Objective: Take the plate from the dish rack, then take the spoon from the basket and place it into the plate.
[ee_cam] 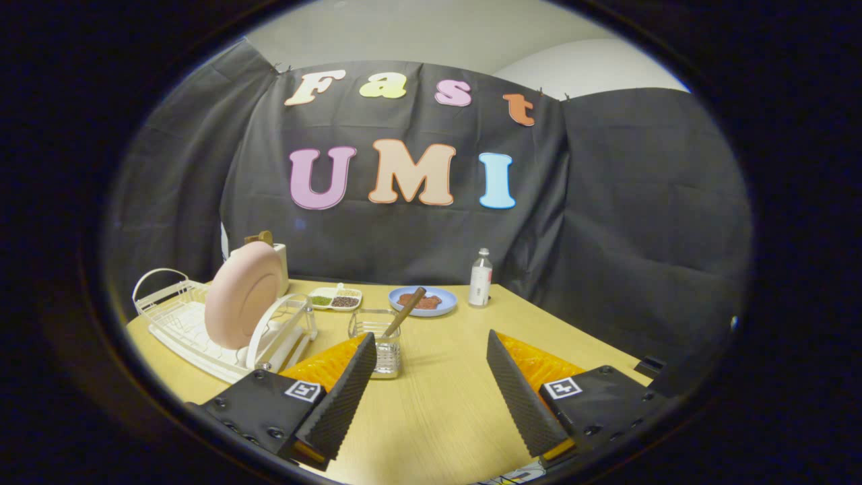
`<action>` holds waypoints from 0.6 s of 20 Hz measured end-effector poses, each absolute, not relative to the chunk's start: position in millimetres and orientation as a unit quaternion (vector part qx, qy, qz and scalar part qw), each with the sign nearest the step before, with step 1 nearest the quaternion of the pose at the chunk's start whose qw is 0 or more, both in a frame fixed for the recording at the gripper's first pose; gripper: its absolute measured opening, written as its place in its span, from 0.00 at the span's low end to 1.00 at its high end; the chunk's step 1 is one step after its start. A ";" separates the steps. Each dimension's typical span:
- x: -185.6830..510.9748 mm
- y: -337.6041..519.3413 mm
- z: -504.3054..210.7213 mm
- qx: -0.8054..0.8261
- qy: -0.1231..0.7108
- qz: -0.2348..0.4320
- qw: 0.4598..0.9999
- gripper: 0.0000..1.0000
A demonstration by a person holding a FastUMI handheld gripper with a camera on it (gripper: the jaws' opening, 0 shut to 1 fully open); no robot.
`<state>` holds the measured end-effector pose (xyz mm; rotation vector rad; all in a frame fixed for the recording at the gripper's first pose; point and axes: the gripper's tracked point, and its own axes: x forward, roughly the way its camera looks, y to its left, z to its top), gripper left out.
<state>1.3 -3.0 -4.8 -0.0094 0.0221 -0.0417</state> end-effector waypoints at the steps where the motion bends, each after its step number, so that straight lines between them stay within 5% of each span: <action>1: 0.5 -1.2 -3.8 -0.007 0.011 -0.022 1.000 1.00; 12: 17.8 81.5 82.5 -0.013 0.023 -0.039 0.999 1.00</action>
